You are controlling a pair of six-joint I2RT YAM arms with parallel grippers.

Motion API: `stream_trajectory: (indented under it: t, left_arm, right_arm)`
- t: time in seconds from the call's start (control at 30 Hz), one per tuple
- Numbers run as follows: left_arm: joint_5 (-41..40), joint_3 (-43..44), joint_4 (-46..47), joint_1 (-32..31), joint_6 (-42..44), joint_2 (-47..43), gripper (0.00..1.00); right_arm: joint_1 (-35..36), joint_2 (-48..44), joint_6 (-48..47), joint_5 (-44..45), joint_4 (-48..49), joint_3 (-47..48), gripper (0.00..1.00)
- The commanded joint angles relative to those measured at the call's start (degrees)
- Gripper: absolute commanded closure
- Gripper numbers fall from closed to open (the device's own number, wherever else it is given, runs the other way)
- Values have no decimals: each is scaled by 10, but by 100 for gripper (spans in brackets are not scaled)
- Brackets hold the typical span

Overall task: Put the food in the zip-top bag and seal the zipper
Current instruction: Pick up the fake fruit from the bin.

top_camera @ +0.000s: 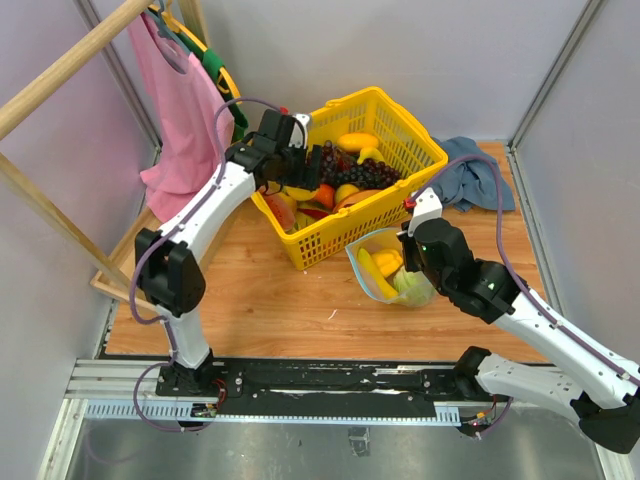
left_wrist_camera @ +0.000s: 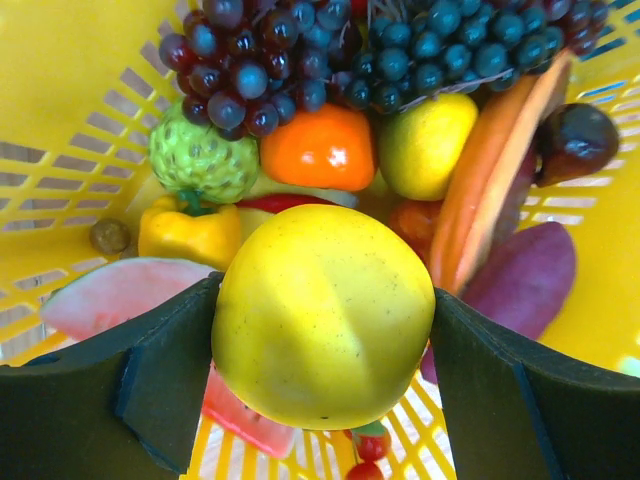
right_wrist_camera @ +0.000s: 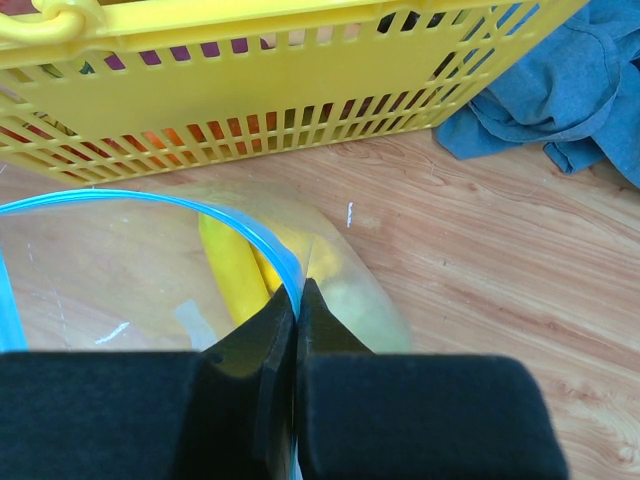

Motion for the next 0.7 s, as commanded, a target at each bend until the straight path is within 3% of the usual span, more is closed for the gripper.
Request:
stream_trajectory:
  t: [0.0, 0.4, 0.67]
  left_arm:
    - [-5, -36, 52, 3, -27, -64, 70]
    - [31, -179, 198, -28, -95, -260, 75]
    - [48, -271, 291, -92, -119, -357, 79]
  right_arm:
    - [-4, -5, 18, 5, 8, 5, 99]
    - [-4, 6, 44, 8, 0, 21, 100]
    - [-4, 17, 70, 0, -7, 35, 99]
